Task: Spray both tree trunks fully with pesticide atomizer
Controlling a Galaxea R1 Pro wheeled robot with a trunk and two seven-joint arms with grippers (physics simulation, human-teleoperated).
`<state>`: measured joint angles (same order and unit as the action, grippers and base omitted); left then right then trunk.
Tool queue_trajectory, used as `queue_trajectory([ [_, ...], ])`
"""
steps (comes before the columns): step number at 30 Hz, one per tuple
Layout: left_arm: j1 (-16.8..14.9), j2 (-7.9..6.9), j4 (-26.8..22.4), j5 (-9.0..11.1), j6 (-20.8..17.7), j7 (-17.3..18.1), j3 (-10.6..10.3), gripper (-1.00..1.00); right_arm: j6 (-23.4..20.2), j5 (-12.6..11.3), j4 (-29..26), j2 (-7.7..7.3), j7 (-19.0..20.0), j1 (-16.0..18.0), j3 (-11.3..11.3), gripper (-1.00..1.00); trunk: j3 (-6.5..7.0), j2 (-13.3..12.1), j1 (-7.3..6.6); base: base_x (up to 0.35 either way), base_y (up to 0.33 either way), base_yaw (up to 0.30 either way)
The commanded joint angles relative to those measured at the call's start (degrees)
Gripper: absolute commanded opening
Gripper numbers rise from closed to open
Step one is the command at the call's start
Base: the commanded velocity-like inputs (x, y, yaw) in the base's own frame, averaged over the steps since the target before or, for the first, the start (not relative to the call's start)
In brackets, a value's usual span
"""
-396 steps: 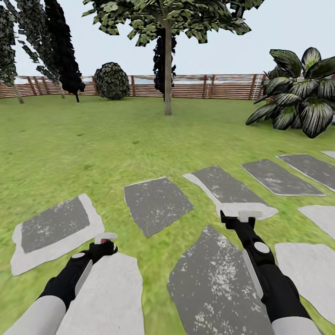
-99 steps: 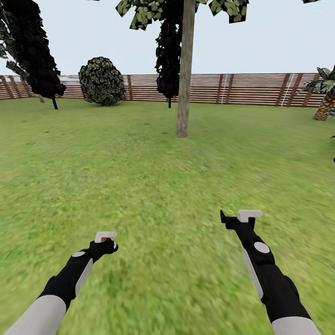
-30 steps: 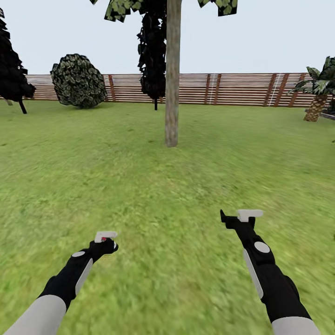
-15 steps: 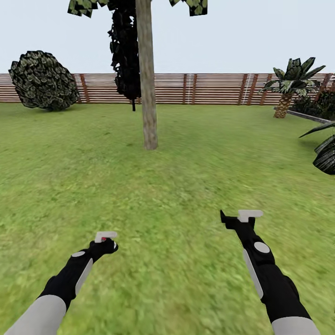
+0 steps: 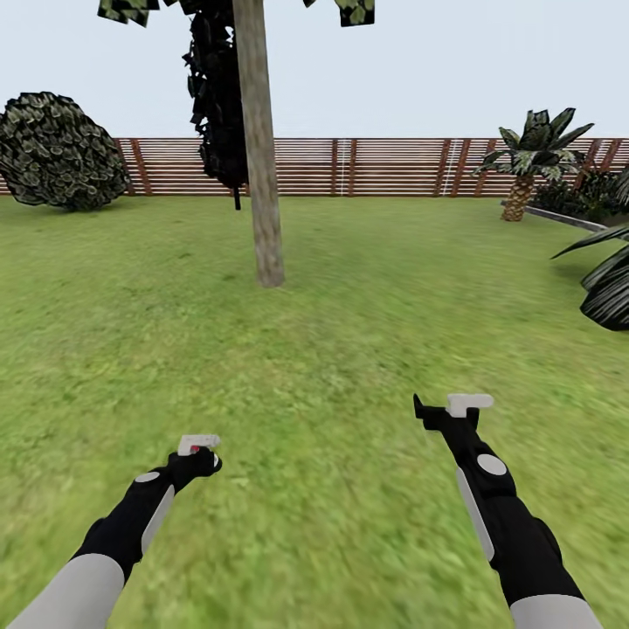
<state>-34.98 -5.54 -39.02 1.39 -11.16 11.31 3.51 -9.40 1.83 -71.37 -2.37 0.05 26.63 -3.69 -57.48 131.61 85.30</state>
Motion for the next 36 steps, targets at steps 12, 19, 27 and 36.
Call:
queue_trajectory([
  [12, 0.0, 0.0, -0.1, 0.0, 0.0, 0.0, 0.0, -1.0, 0.0, 0.0, 0.0, 0.0, 0.0, 0.0, 0.0, 1.0, 0.0, 0.0, 0.0, 0.34, 0.0, 0.0],
  [19, 0.0, 0.0, -0.1, 0.0, 0.0, 0.0, 0.0, -1.0, 0.0, 0.0, 0.0, 0.0, 0.0, 0.0, 0.0, 1.0, 0.0, 0.0, 0.0, 0.34, 0.0, 0.0],
  [27, 0.0, 0.0, -0.1, 0.0, 0.0, 0.0, 0.0, -1.0, 0.0, 0.0, 0.0, 0.0, 0.0, 0.0, 0.0, 1.0, 0.0, 0.0, 0.0, 0.34, 0.0, 0.0],
  [36, 0.0, 0.0, -0.1, 0.0, 0.0, 0.0, 0.0, -1.0, 0.0, -0.1, 0.0, 0.0, 0.0, 0.0, 0.0, 1.0, 0.0, 0.0, 0.0, 0.34, 0.0, 0.0],
])
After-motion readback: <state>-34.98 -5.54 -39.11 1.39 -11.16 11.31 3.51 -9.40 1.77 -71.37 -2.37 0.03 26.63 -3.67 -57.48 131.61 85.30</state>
